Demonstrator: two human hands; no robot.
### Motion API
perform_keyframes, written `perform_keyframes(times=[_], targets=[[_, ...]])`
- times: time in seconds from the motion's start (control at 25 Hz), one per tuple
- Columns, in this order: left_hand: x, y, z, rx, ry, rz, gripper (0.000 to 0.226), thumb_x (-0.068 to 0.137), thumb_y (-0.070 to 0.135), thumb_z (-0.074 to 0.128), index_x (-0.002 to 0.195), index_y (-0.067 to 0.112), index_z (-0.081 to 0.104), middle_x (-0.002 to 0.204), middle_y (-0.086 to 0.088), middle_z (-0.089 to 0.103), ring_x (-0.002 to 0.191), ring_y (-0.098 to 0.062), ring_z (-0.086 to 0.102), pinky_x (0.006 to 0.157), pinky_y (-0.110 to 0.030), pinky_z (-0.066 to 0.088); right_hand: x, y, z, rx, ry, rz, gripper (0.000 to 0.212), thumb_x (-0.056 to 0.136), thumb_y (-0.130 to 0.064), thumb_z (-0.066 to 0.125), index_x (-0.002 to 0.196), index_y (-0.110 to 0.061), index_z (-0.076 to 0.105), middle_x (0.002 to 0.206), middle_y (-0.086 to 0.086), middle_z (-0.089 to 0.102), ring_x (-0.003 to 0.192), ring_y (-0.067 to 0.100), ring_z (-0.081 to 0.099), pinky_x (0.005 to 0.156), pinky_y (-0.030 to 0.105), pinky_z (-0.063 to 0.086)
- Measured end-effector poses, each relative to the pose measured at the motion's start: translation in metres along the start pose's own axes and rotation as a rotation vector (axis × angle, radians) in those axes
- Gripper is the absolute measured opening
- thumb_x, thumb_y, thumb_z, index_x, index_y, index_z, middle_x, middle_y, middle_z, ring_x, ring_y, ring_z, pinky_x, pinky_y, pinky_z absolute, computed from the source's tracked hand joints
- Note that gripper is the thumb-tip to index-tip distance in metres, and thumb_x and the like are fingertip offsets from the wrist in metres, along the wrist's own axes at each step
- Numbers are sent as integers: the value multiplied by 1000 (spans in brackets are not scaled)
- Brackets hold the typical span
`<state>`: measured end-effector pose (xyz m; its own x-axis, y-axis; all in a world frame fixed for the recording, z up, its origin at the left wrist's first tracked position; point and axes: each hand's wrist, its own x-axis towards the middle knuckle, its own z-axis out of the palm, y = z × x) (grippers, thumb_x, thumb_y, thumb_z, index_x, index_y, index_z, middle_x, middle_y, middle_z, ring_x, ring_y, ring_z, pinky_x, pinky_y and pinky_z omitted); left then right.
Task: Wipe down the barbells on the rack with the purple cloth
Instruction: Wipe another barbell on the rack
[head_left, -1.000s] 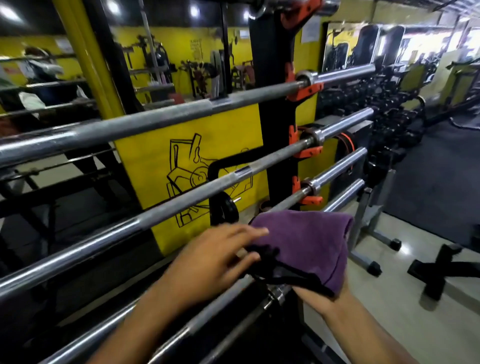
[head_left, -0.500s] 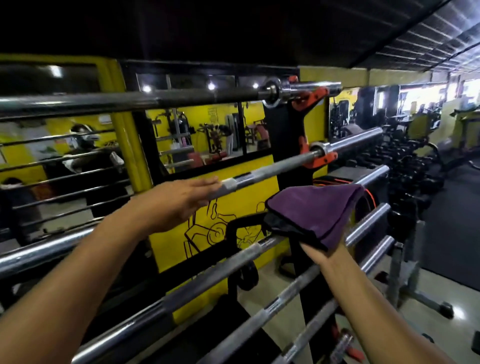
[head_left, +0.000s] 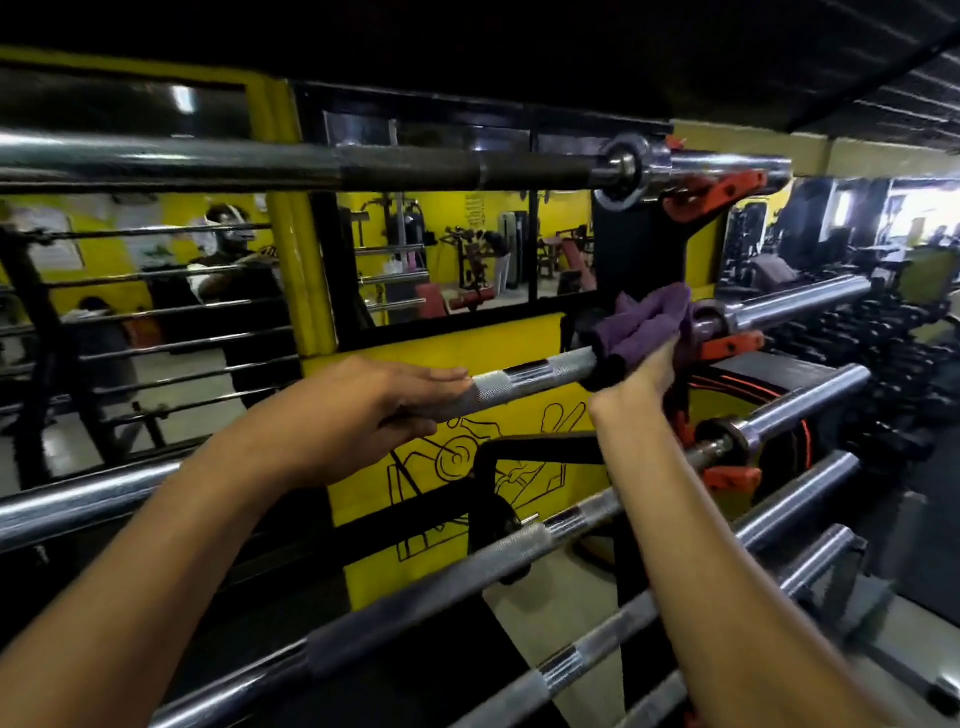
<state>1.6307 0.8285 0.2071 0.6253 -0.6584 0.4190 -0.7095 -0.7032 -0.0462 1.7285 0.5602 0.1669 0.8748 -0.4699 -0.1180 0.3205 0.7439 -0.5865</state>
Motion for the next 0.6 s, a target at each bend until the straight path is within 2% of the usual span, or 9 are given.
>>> perform_keyframes(times=[0.12,0.2,0.28,0.36,0.4,0.44,0.52,0.6], targets=[[0,-2,1,-6,-7,11,60,91,25,68,144,43,47,147,32,40,133,1,46,108,-35,46,-37,33,9,76,-49,41,40,98,-57,53,122,-25,54,114,1,69,104,23,68,94,40,55],[-2,-2,1,4,-9,15,58,93,33,63,145,48,43,147,38,36,134,2,46,107,-37,48,-39,43,7,51,-102,60,47,96,-56,57,128,-23,52,116,1,69,103,23,69,88,41,58],[-3,0,0,33,-31,18,55,91,49,47,145,51,39,147,42,33,134,4,44,107,-37,48,-26,31,3,-5,-64,46,45,96,-57,56,127,-26,53,116,0,69,102,20,68,83,36,59],[-5,1,-2,46,-39,11,57,89,54,41,146,50,39,147,40,33,134,3,44,107,-37,47,-3,14,-6,73,-14,71,40,97,-62,49,123,-33,55,120,-4,66,111,19,63,100,36,50],[-6,1,-2,42,-35,11,55,91,50,45,146,49,40,148,38,34,134,3,44,107,-37,48,7,7,-10,52,21,41,41,96,-66,44,122,-36,54,124,-8,64,119,19,59,108,37,43],[-6,1,-1,35,-31,10,54,93,44,52,146,47,41,148,36,35,134,3,44,107,-37,48,18,4,-13,28,48,21,41,95,-67,41,121,-37,54,125,-9,62,121,19,57,108,37,40],[-4,2,-1,20,-29,0,57,94,31,62,146,46,42,149,34,36,135,2,43,108,-37,47,14,-1,-13,121,132,119,33,102,-58,39,110,-29,54,110,-4,62,102,16,58,91,30,44],[-2,2,-2,17,-25,-17,59,93,27,64,145,45,43,149,32,37,135,2,43,110,-36,45,-6,2,-6,135,101,163,33,105,-51,38,111,-22,53,104,-1,61,90,14,56,74,27,43]])
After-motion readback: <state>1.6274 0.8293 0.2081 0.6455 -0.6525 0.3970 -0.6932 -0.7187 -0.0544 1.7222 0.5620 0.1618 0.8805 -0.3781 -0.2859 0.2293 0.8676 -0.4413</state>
